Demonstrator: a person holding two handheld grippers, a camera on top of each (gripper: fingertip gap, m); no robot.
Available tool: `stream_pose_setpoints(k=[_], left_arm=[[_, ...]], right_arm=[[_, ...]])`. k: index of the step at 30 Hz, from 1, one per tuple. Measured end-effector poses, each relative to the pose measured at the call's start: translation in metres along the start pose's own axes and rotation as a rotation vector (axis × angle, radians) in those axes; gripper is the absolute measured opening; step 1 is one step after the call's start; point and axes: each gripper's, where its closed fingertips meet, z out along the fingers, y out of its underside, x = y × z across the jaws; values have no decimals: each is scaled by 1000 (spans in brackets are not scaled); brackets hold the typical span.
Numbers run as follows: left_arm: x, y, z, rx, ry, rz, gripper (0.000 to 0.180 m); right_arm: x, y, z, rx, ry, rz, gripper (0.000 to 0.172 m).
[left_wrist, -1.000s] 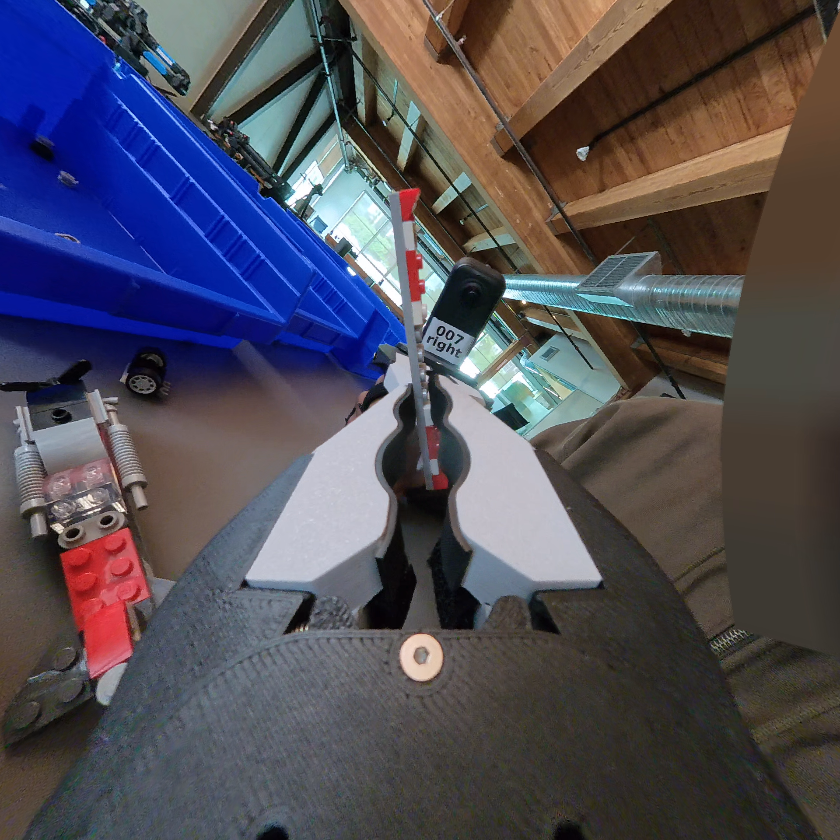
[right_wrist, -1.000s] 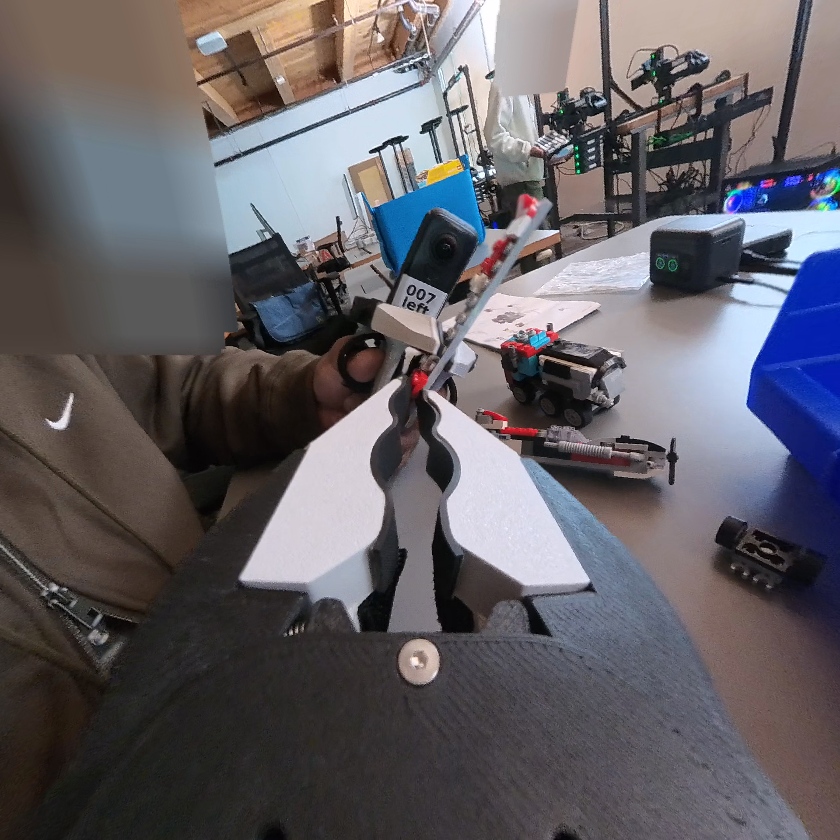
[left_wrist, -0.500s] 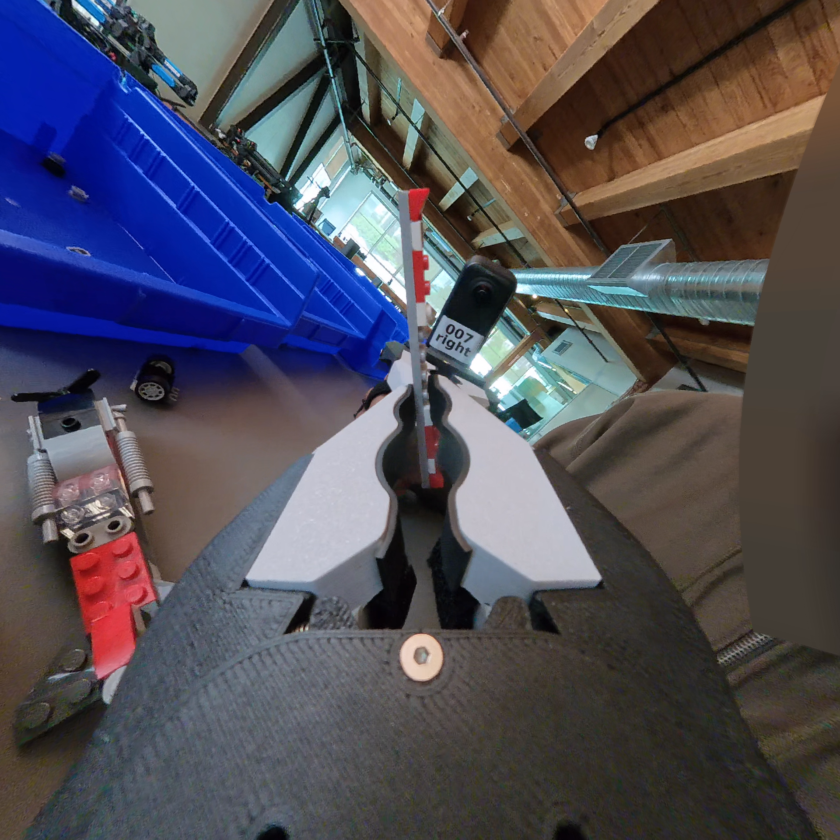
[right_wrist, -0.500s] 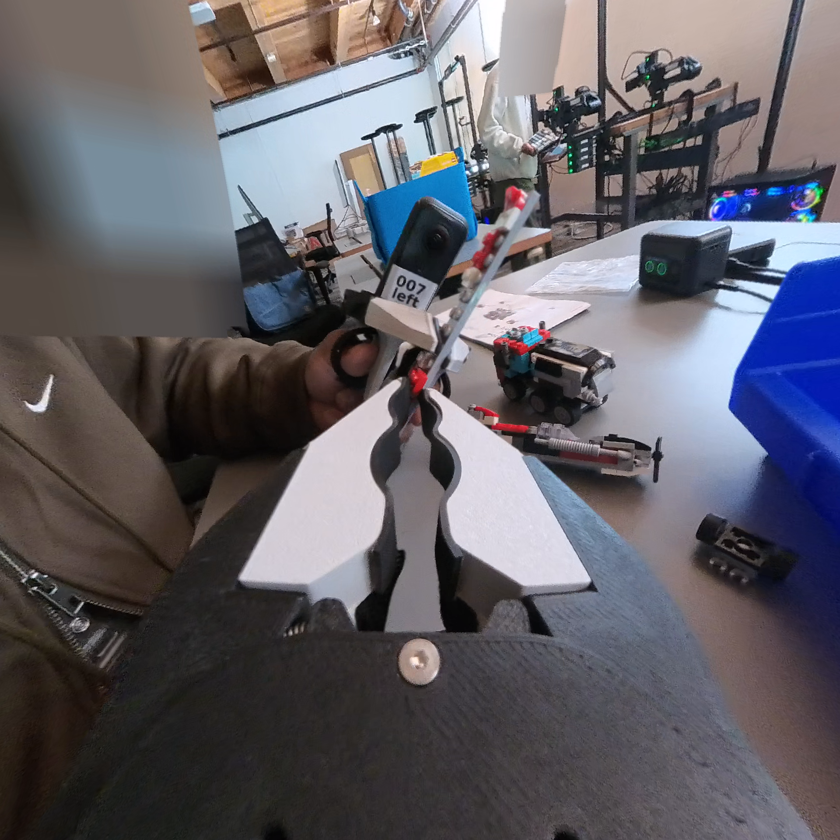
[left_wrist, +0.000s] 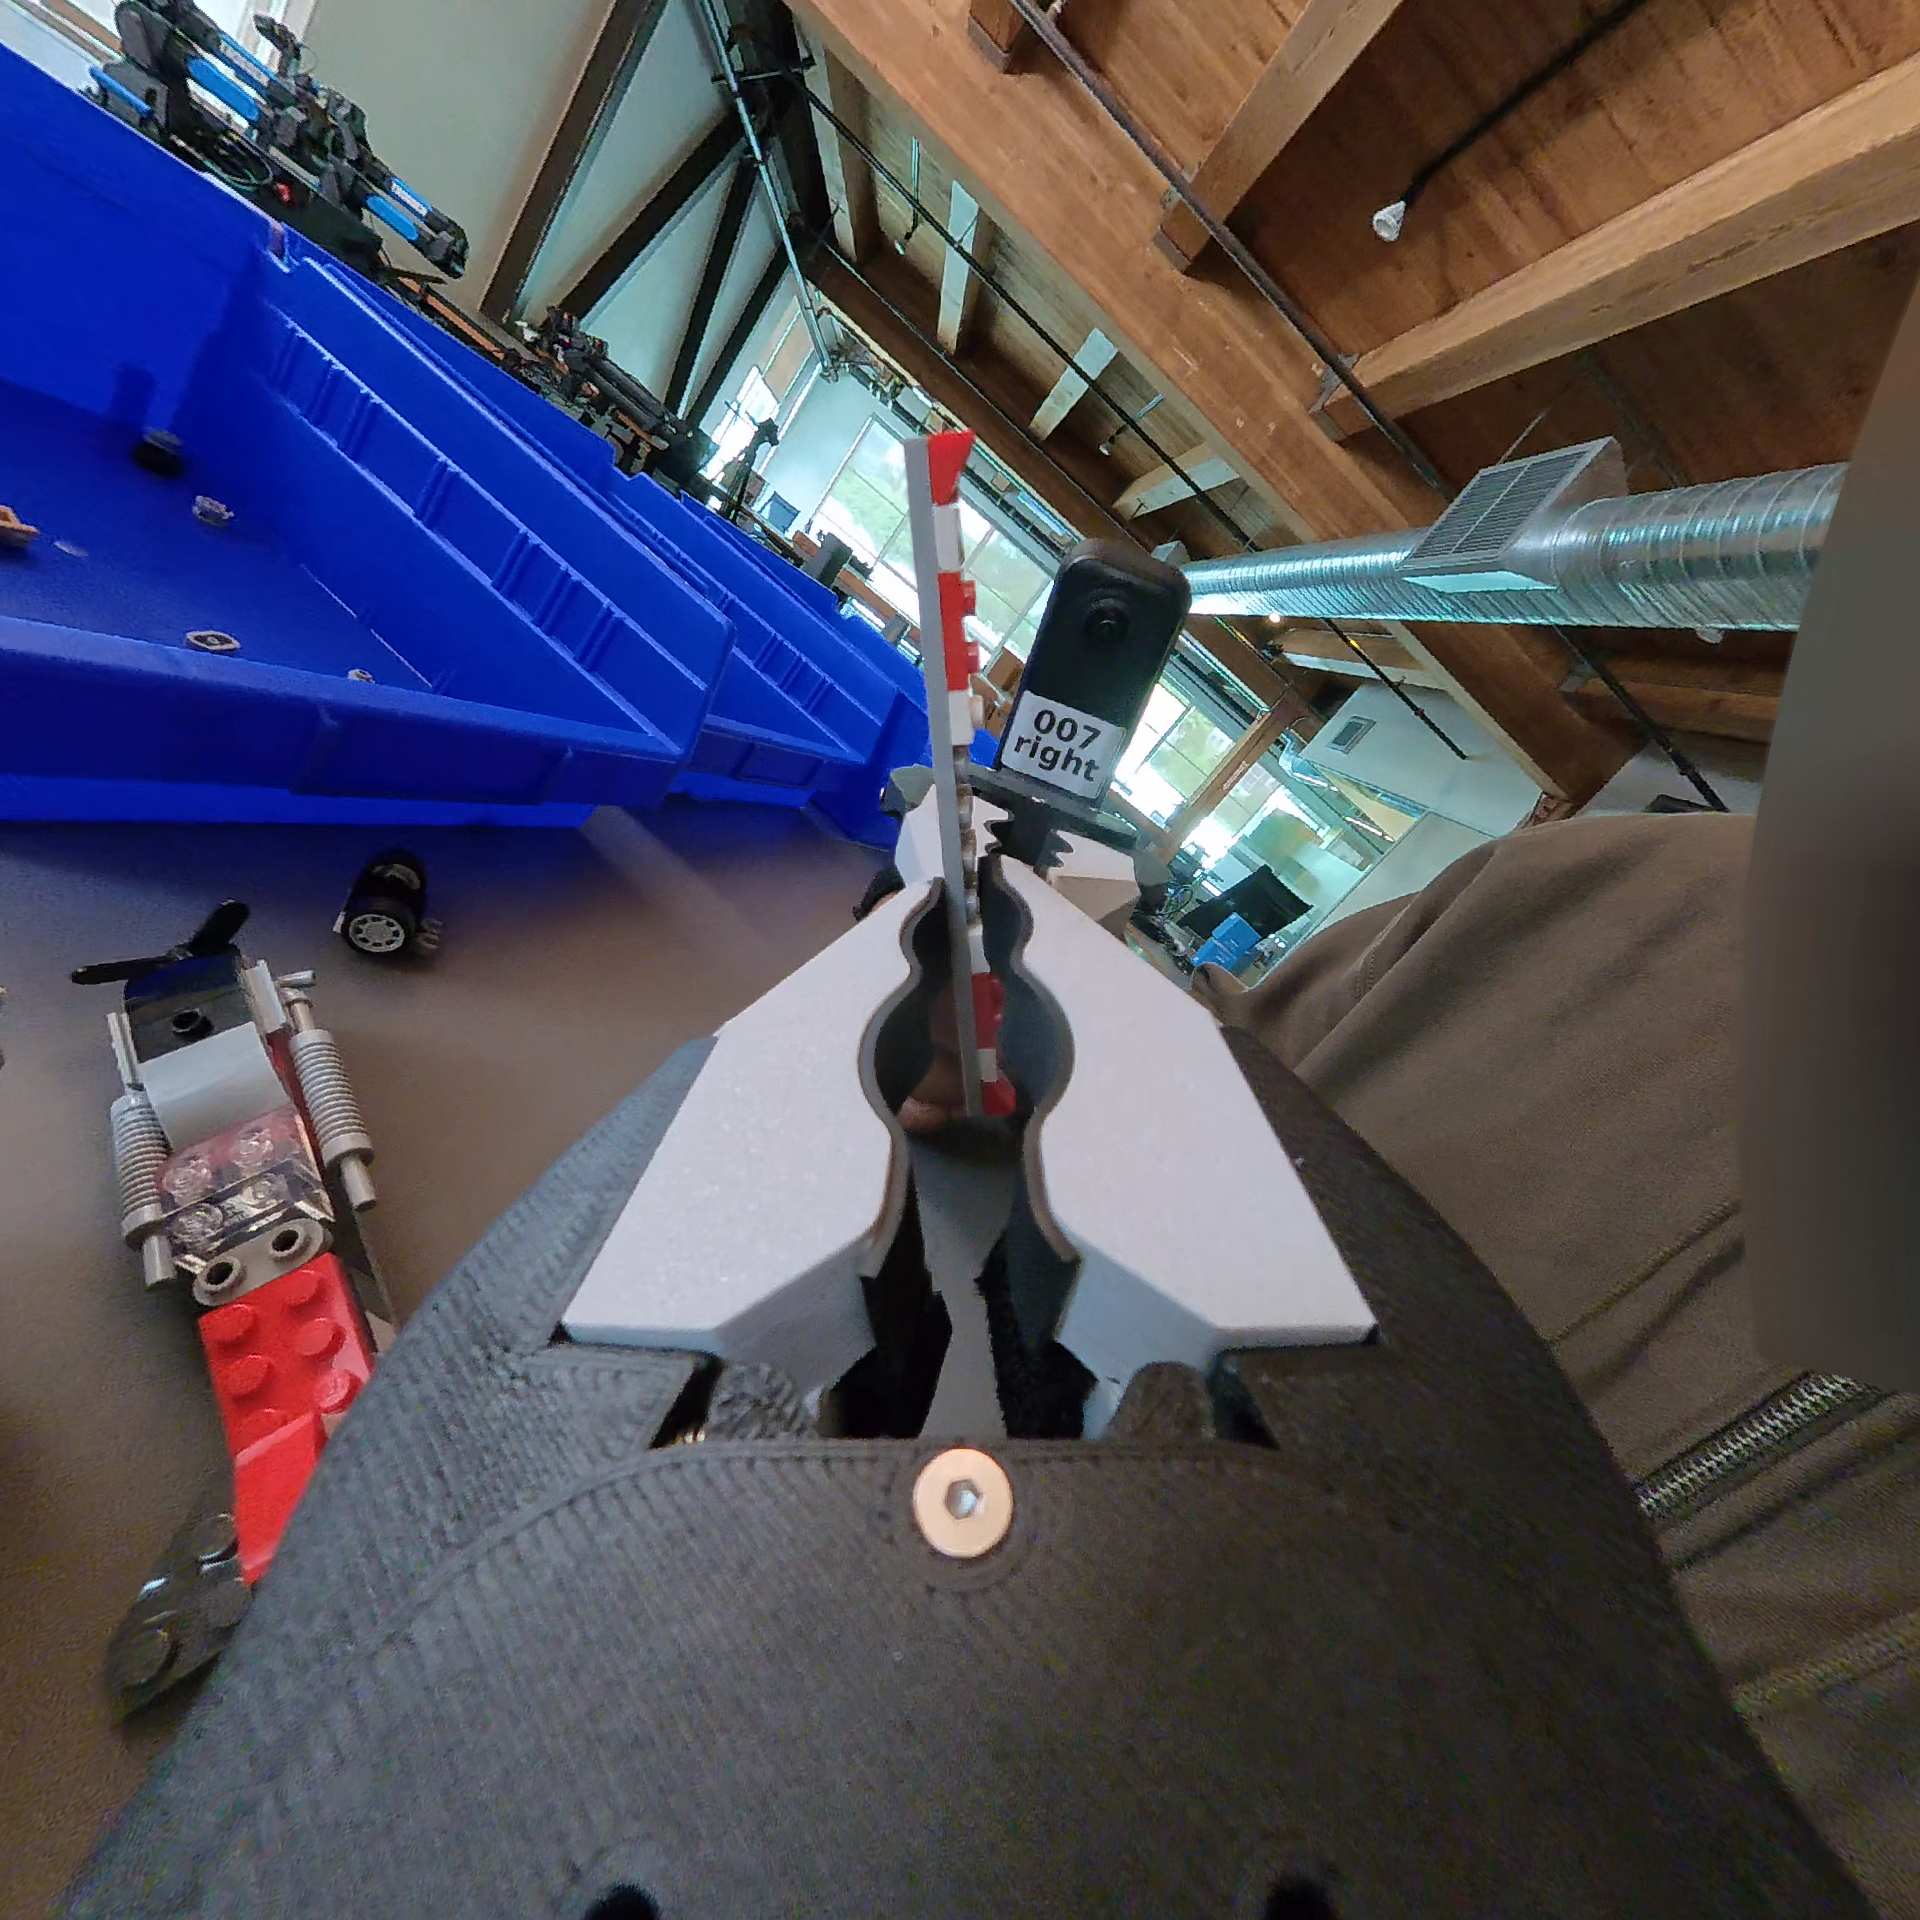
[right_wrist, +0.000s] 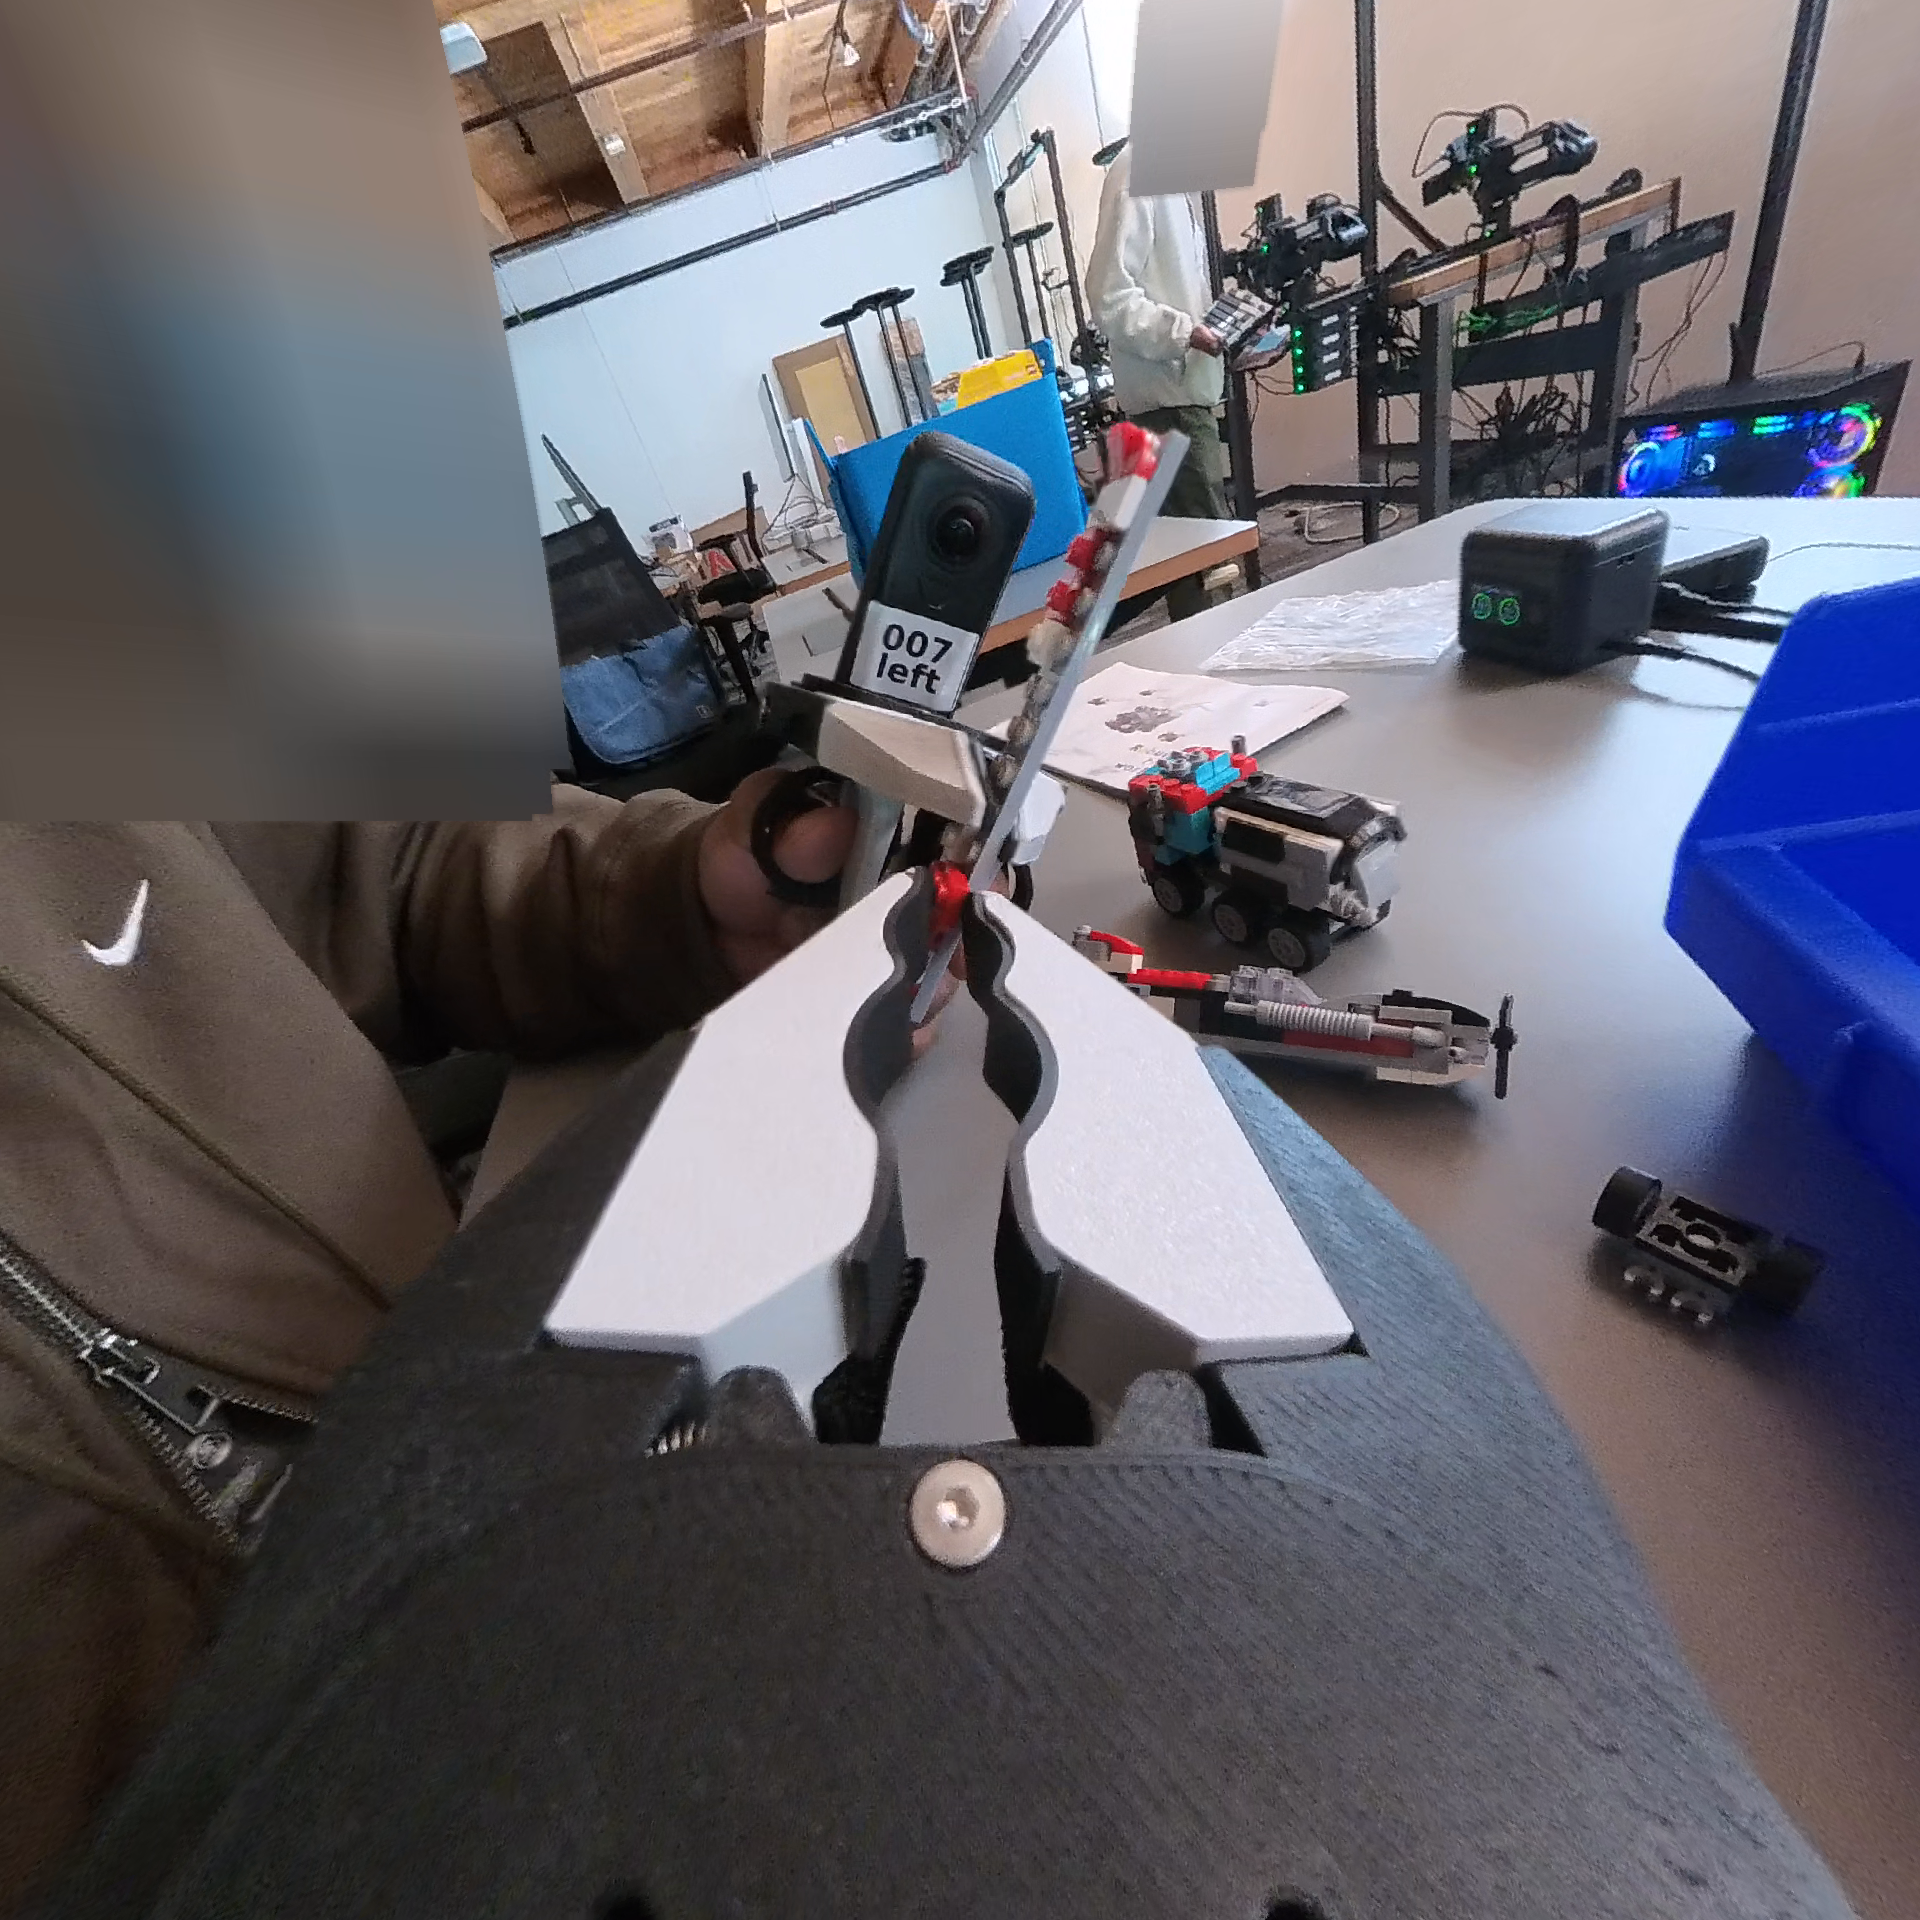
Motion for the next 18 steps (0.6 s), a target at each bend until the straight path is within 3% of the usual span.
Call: stream_pose_setpoints(k=[9, 18], left_arm=[[3, -2, -1, 16, 58, -95, 7], [3, -2, -1, -3, 15, 8, 7]], right_arm=[[-5, -4, 1, 27, 20, -146, 4], [-4, -4, 0, 66, -73, 106, 3]])
